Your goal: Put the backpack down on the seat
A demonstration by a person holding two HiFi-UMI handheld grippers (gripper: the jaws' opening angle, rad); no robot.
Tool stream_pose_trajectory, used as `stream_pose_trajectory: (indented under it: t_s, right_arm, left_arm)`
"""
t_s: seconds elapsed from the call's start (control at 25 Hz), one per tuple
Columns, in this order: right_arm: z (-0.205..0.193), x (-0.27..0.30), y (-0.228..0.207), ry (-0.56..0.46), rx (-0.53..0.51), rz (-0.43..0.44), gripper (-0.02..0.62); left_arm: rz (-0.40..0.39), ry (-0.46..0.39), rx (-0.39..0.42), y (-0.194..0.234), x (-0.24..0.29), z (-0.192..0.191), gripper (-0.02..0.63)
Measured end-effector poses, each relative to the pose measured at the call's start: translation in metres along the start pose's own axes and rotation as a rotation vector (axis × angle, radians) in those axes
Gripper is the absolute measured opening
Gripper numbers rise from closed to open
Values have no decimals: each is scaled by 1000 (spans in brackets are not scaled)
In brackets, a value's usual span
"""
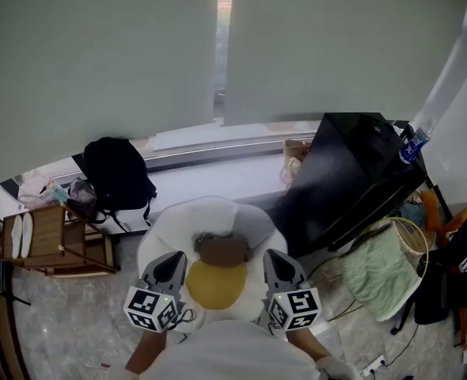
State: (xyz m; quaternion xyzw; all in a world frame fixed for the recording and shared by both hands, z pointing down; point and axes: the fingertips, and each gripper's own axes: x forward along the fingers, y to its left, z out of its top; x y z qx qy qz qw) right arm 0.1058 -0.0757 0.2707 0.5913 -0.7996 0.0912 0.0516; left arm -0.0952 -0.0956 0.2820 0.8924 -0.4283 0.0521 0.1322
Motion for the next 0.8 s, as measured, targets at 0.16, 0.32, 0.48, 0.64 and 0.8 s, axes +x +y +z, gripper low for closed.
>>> stream_pose_trajectory:
  t_s: [0.16,0.32,0.48,0.64,0.8]
  right_arm:
    - [-2,2,2,1,13,5,31]
    - [-8,2,1,11,19,7,31]
    - [-10,1,2,18,21,5,29]
    - [-12,-1,2,22,23,3,30]
    - [-13,-2,1,23,22,0,31]
  left_arm:
    - [5,11,-10,2,0,-5,35]
    - [5,18,-11,0,2,-9,35]
    - [4,18,-8,0,4,-7,36]
    - [-3,20,-9,-3,4,-9,36]
    - [-7,18,-16,-5,5,-11,36]
